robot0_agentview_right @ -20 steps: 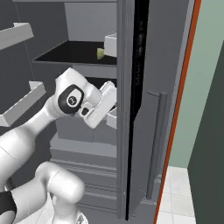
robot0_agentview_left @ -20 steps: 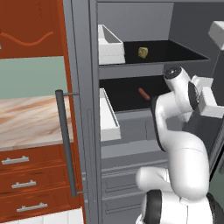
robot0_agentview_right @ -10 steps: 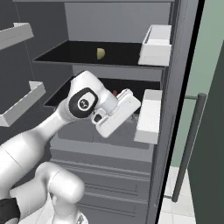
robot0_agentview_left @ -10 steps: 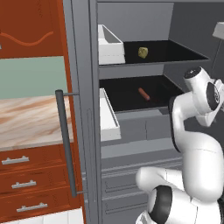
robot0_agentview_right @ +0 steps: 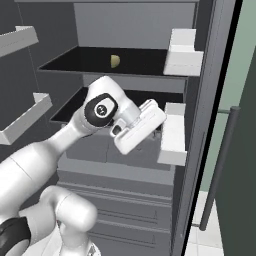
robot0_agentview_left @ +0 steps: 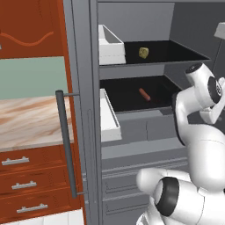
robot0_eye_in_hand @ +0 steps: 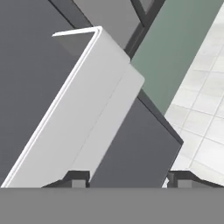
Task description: Retrieve the sausage and cheese from the fridge and place them on the cutting board on the counter.
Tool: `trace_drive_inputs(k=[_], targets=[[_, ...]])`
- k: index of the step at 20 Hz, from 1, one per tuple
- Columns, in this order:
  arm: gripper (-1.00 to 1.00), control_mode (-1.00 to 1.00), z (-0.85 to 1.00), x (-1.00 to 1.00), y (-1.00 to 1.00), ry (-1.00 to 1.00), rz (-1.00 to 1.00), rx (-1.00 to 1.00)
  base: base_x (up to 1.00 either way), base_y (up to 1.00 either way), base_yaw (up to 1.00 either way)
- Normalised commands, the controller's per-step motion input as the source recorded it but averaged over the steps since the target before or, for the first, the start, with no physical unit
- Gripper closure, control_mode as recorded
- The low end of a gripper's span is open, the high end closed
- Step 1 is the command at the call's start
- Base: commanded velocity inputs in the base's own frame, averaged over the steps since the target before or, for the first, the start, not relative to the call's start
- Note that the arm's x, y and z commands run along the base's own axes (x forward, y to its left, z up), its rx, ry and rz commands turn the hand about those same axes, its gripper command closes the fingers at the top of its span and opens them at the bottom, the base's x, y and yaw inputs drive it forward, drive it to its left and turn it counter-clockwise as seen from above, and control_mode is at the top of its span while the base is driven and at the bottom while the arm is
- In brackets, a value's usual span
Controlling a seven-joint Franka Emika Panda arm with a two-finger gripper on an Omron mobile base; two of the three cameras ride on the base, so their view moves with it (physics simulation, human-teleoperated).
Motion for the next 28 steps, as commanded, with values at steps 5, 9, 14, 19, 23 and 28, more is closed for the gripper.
trace_drive_inputs(k=[5,9,14,19,23,28], targets=[[-1.0,-1.0,-0.03,-0.16,0.28,0.01,0.03,0.0,0.0,0.0,0.0],[-1.0,-1.0,-0.02,-0.15,0.5,0.13,0.33,-0.11,0.0,0.0,0.0],[-1.0,-1.0,0.0,-0.23,0.43,0.21,0.63,-0.25,0.0,0.0,0.0],[-1.0,-1.0,0.0,-0.27,0.27,0.3,0.79,-0.3,0.0,0.0,0.0],[-1.0,-1.0,0.0,-0.1,0.13,0.52,0.72,-0.18,0.0,0.0,0.0],[-1.0,-1.0,0.09,-0.01,0.12,0.52,0.64,-0.1,0.0,0.0,0.0]])
